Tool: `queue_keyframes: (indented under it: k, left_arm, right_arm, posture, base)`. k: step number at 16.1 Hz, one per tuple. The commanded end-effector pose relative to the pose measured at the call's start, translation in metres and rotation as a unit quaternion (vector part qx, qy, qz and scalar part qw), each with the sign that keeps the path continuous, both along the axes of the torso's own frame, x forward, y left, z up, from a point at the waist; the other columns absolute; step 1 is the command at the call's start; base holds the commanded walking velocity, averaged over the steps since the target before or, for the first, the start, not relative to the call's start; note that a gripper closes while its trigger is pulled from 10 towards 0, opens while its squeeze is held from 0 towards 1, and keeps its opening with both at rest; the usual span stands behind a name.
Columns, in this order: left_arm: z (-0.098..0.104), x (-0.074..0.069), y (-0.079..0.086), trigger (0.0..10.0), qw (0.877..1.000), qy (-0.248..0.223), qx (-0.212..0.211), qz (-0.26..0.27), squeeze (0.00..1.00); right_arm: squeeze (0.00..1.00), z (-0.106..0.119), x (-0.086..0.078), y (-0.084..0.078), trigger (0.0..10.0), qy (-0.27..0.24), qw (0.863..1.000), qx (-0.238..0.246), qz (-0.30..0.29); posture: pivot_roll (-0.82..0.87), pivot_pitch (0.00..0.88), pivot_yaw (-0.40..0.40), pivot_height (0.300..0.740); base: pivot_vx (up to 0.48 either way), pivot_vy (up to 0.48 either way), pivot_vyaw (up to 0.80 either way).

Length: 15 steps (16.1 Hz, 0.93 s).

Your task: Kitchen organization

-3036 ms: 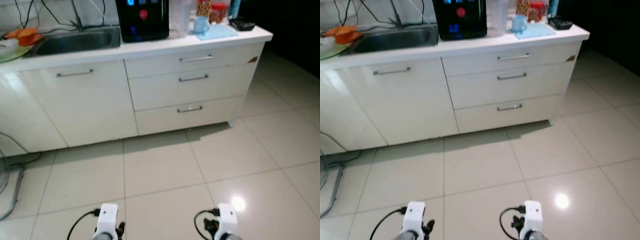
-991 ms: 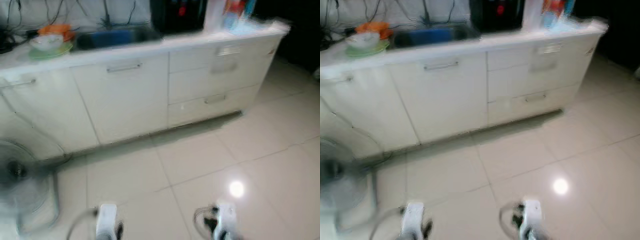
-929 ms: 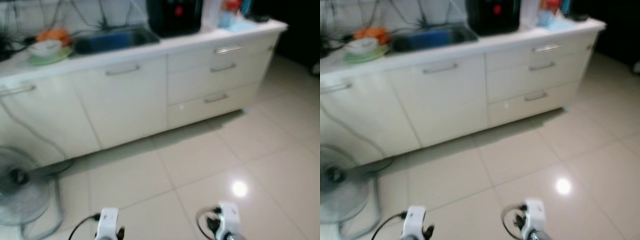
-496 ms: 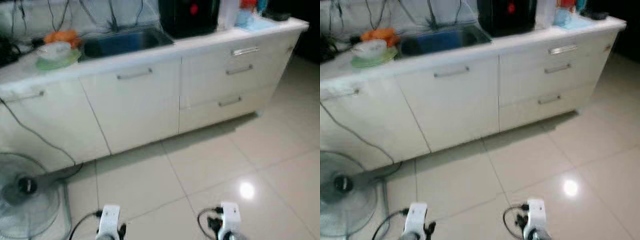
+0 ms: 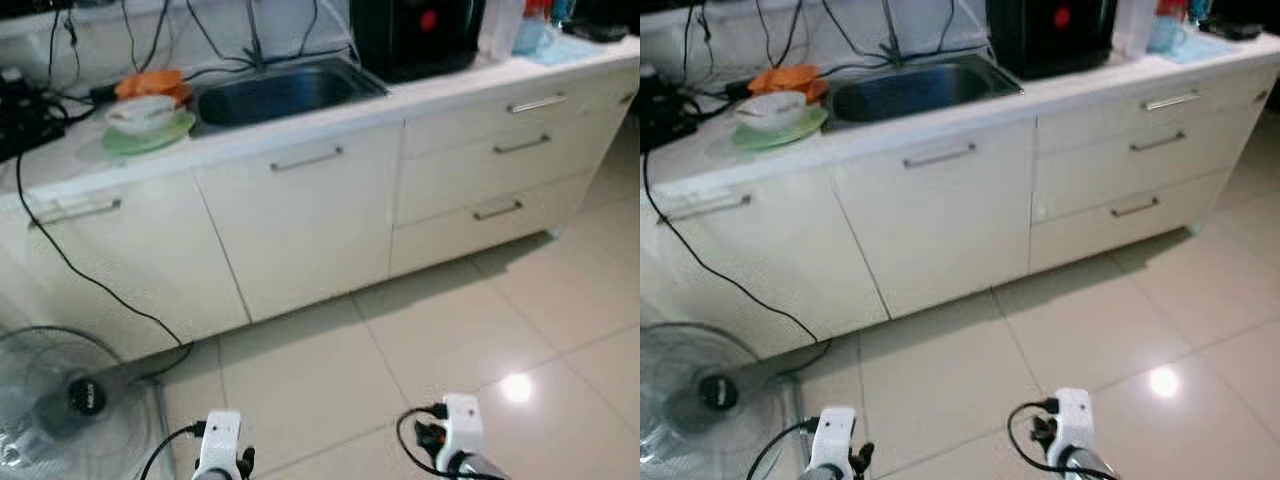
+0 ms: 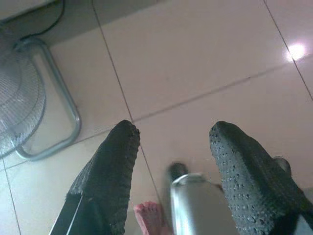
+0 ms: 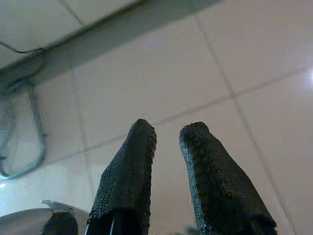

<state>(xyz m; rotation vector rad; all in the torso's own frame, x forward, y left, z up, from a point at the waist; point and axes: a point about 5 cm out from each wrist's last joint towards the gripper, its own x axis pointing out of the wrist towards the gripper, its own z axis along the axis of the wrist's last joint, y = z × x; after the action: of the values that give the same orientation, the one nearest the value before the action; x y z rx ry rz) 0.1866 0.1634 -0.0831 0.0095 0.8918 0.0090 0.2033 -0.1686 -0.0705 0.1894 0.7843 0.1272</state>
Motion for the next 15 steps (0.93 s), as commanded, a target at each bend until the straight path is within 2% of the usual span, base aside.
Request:
queue_keyframes:
  k: [1, 3, 6, 8, 10, 15]
  left_arm:
    - [0.002, 0.0, 0.019, 10.0, 1.0, -0.003, 0.017, 0.019, 0.0]
    - [0.005, 0.004, 0.026, 10.0, 0.999, -0.011, 0.027, 0.017, 0.0]
    - [0.005, 0.001, 0.038, 10.0, 0.999, -0.012, 0.035, 0.035, 0.0]
    - [0.003, -0.005, 0.042, 10.0, 0.998, -0.007, 0.036, 0.046, 0.0]
    - [0.002, -0.007, 0.04, 10.0, 0.998, -0.006, 0.032, 0.053, 0.0]
    - [0.004, 0.002, 0.03, 10.0, 0.998, -0.013, 0.025, 0.051, 0.0]
  right_arm:
    - [0.0, -0.003, -0.003, 0.02, 10.0, 0.005, 1.0, 0.017, 0.021]
    - [0.0, -0.003, -0.002, 0.018, 10.0, 0.007, 1.0, 0.019, -0.003]
    - [0.0, 0.001, 0.004, 0.027, 10.0, 0.002, 0.999, 0.015, 0.043]
    - [0.0, 0.003, 0.007, 0.029, 10.0, -0.001, 0.999, 0.013, 0.053]
    - [0.0, 0.004, 0.011, 0.026, 10.0, -0.003, 0.998, 0.004, 0.058]
    - [0.0, 0.005, 0.012, 0.019, 10.0, -0.007, 0.999, -0.008, 0.051]
  posture:
    - [0.01, 0.036, 0.109, 0.74]
    - [0.04, 0.025, 0.106, 0.74]
    - [0.07, 0.004, 0.095, 0.74]
    - [0.08, 0.0, 0.083, 0.74]
    - [0.08, 0.0, 0.069, 0.74]
    - [0.05, 0.0, 0.06, 0.74]
  base:
    - [0.0, 0.0, 0.0]
    - [0.0, 0.0, 0.0]
    - [0.0, 0.0, 0.0]
    - [0.0, 0.0, 0.0]
    - [0.0, 0.0, 0.0]
    - [0.062, 0.0, 0.0]
